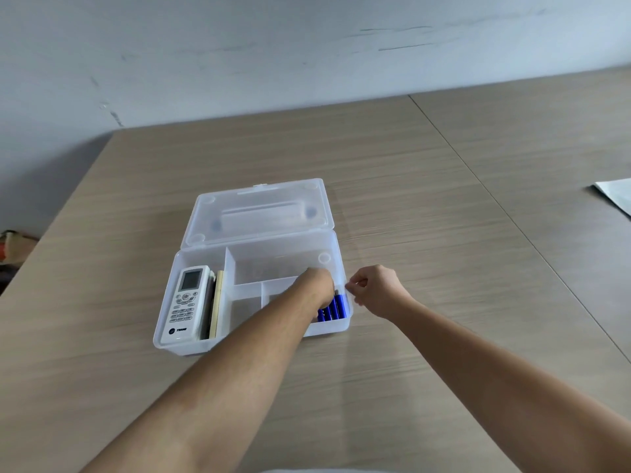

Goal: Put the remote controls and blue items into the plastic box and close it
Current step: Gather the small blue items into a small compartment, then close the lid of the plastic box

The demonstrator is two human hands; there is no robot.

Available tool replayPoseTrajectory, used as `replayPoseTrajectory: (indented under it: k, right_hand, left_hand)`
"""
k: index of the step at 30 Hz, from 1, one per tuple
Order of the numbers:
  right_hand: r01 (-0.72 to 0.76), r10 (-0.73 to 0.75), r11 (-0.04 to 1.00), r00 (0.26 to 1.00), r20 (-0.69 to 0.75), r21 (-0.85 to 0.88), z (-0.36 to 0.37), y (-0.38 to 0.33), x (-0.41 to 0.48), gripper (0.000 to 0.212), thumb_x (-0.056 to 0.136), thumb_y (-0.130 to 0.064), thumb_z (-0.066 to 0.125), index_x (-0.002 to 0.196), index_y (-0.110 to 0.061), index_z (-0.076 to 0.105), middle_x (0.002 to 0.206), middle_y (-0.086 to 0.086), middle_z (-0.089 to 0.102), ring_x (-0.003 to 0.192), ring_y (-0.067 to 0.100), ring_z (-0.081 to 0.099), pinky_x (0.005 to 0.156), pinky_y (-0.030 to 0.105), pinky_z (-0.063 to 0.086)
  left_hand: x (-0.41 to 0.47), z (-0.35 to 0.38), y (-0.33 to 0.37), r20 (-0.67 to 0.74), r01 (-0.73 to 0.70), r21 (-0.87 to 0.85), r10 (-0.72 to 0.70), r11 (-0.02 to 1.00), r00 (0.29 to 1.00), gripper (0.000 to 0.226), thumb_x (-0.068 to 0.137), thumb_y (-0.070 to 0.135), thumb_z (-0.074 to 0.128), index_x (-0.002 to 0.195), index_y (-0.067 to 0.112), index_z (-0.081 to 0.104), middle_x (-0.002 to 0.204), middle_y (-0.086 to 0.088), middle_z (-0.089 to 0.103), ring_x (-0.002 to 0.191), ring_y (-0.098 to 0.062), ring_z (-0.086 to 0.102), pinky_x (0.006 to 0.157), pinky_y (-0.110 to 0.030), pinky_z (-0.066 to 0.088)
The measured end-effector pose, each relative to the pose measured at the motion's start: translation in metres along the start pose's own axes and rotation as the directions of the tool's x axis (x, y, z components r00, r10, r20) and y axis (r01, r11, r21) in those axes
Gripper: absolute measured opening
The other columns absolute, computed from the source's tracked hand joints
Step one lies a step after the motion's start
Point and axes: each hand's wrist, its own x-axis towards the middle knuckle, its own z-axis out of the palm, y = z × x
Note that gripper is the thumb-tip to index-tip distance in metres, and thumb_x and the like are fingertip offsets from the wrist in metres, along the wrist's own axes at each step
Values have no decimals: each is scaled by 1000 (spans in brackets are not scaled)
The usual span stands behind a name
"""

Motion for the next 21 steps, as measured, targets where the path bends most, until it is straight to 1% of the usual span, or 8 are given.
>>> replayPoseTrajectory:
  k: [2,3,7,11,15,17,19,21]
  right_hand:
    - [-10,11,1000,999,-32,17,-8,-6,5,27,89,-23,58,92,0,70,89,17,73,87,32,71,74,37,58]
    - [-15,17,999,999,-46,34,-13,-10,9,29,90,-23,56,90,2,69,86,18,73,85,32,71,73,38,58]
    - [7,2,996,994,-105,89,-30,-36,29,32,90,-22,55,85,7,69,72,14,68,69,22,63,57,25,50]
    - [20,14,977,988,-157,214,-34,-59,62,28,88,-24,56,75,-4,71,73,8,68,70,21,61,72,32,55]
    - [-45,127,860,984,-127,508,-20,-72,100,23,86,-20,57,65,-14,63,85,11,62,80,23,56,83,37,52]
    - [-109,190,814,978,-86,570,-9,-72,117,26,89,-24,57,86,0,68,101,24,65,96,33,62,100,47,47]
    - [-168,253,776,966,-55,608,0,-72,130,47,90,-28,56,116,11,58,132,31,55,126,43,51,110,54,35]
    - [-194,292,732,955,-43,653,8,-70,145,53,90,-31,56,125,9,53,133,26,55,128,41,49,110,46,40]
  left_hand:
    - [1,-18,-8,-100,-83,-209,63,974,993,21,95,2,47,105,-6,64,112,-15,71,65,-18,60,58,-18,55]
    - [-1,-31,-13,-180,-147,-267,101,952,979,26,94,-1,47,112,-9,63,113,-19,71,63,-20,61,56,-21,56]
    - [-15,-78,-50,-480,-279,-325,96,904,872,28,86,-9,41,92,1,66,84,-17,71,84,-34,74,78,-35,59]
    - [-1,-105,-109,-676,-247,-383,-87,890,732,25,87,6,47,98,11,69,109,-10,70,102,-31,65,82,-32,52]
    - [31,-121,-162,-627,-144,-484,-226,863,746,38,89,19,55,124,5,60,131,-15,60,121,-32,56,95,-31,45]
    - [52,-124,-181,-532,-64,-537,-279,841,800,51,93,29,54,135,1,50,140,-19,53,129,-35,51,100,-34,42]
    - [74,-119,-195,-393,4,-631,-324,776,860,62,94,40,50,139,-2,46,142,-20,51,129,-36,51,100,-36,42]
    - [96,-115,-208,-307,17,-729,-349,685,885,66,92,49,48,134,-3,51,137,-19,56,123,-37,55,98,-37,44]
